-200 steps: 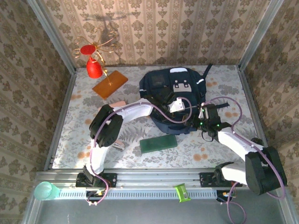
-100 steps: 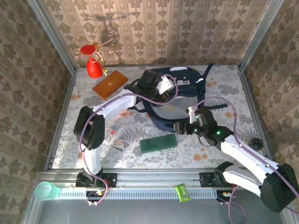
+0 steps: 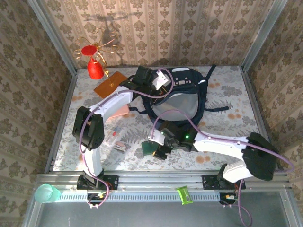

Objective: Pack the student bag

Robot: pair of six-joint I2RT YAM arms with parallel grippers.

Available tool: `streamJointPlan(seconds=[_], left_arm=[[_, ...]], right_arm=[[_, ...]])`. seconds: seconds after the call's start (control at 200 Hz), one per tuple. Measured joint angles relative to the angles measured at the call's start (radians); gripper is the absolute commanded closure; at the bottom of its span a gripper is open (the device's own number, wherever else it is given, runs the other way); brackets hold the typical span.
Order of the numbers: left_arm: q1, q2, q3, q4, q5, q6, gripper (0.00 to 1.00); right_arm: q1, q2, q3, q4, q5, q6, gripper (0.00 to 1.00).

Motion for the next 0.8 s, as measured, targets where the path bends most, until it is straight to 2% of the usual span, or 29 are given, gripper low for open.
streamJointPlan(seconds=[0.25,0.35,0.5,0.64,0.8], left_arm=[[0.000,0.000,0.000,-0.002,0.006,0.000,1.00],[0.000,0.000,0.000,-0.002,0.006,0.000,1.00],[0.000,0.000,0.000,-0.002,0.006,0.000,1.00],[0.000,0.000,0.000,-0.002,0.006,0.000,1.00],[0.000,0.000,0.000,-0.001,0.005,-0.001,1.00]], right_arm=[[0.005,0.175,0.087,-0.024,-0.001,-0.143,0.00],[0.005,0.250,0.121,-0.036,-0.001,-0.174,0.05],[0.004,0.315,0.163,-0.067,-0.025,-0.207,0.23],[0.004,0.324,0.188,-0.086,-0.030,-0.226,0.56],[0.004,0.272,0.187,-0.100,-0.024,-0.216,0.63]])
